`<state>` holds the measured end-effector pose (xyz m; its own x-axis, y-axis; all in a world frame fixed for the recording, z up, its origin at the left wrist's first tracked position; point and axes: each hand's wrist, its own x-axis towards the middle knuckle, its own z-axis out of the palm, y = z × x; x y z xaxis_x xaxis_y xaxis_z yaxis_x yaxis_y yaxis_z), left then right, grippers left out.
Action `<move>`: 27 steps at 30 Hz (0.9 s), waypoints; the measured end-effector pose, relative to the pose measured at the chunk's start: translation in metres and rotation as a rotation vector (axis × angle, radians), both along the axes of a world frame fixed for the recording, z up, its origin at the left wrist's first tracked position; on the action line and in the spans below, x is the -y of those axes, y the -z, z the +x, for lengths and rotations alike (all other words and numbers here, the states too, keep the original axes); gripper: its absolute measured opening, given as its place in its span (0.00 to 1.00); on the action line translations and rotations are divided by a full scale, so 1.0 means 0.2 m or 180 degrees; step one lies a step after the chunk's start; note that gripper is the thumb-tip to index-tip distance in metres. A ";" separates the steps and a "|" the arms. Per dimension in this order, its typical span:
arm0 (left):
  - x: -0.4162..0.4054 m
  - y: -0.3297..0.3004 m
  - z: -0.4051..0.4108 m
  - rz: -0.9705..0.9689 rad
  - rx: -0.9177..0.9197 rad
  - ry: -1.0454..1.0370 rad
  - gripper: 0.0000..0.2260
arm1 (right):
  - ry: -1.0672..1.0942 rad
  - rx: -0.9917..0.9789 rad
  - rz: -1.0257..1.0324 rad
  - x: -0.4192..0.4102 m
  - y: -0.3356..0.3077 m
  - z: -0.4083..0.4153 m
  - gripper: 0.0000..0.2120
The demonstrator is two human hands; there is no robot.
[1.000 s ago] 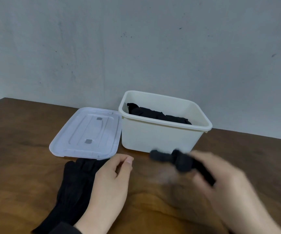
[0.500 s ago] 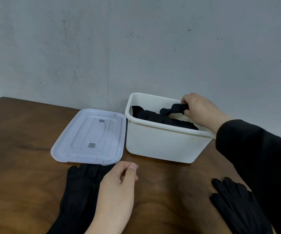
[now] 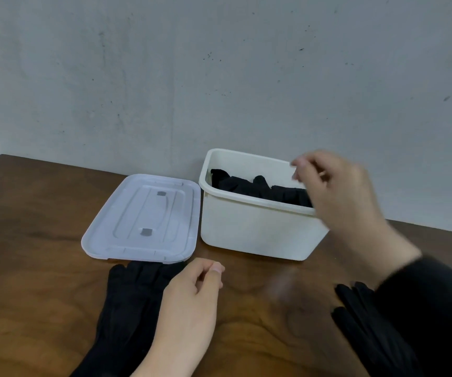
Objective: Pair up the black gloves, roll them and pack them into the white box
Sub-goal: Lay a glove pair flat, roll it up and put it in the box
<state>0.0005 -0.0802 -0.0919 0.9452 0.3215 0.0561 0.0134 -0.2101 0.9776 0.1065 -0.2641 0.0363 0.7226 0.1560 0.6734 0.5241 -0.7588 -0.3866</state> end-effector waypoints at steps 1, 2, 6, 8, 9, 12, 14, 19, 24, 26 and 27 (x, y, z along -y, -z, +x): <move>0.00 0.00 0.00 0.0063 0.0004 0.0049 0.10 | -0.0208 -0.0007 0.0104 -0.02 0.07 -0.13 0.08; 0.01 0.00 -0.01 0.0134 0.0003 0.0108 0.10 | -0.0398 -0.0124 0.0129 -0.04 0.16 -0.25 0.08; 0.03 0.00 -0.03 0.0552 0.0043 0.0475 0.11 | -0.0690 -0.0902 -0.0370 -0.07 0.55 -0.57 0.10; 0.04 0.00 -0.05 0.0762 0.0045 0.0603 0.11 | -0.0798 -0.1239 -0.0500 -0.07 0.66 -0.64 0.15; 0.04 0.01 -0.05 0.0845 0.0036 0.0638 0.11 | -0.0847 -0.1376 -0.0575 -0.06 0.68 -0.66 0.17; 0.05 0.01 -0.07 0.1016 0.0024 0.0615 0.09 | -0.0861 -0.1493 -0.0764 0.04 0.65 -0.71 0.18; 0.05 0.00 -0.08 0.1180 0.0058 0.0590 0.08 | -0.0597 -0.1366 -0.0815 0.15 0.59 -0.75 0.18; 0.04 -0.02 -0.12 0.1525 0.0232 0.0647 0.08 | -0.0023 -0.1719 -0.1385 0.61 0.44 -0.82 0.17; 0.06 -0.03 -0.13 0.1643 0.0264 0.0800 0.09 | -0.0131 -0.2487 -0.1936 0.85 0.43 -0.86 0.13; 0.06 -0.04 -0.14 0.1686 0.0272 0.0857 0.09 | -0.0105 -0.2287 -0.1875 0.87 0.48 -0.86 0.09; 0.06 -0.04 -0.15 0.1721 0.0281 0.0876 0.09 | -0.0057 -0.2168 -0.1811 0.87 0.49 -0.86 0.08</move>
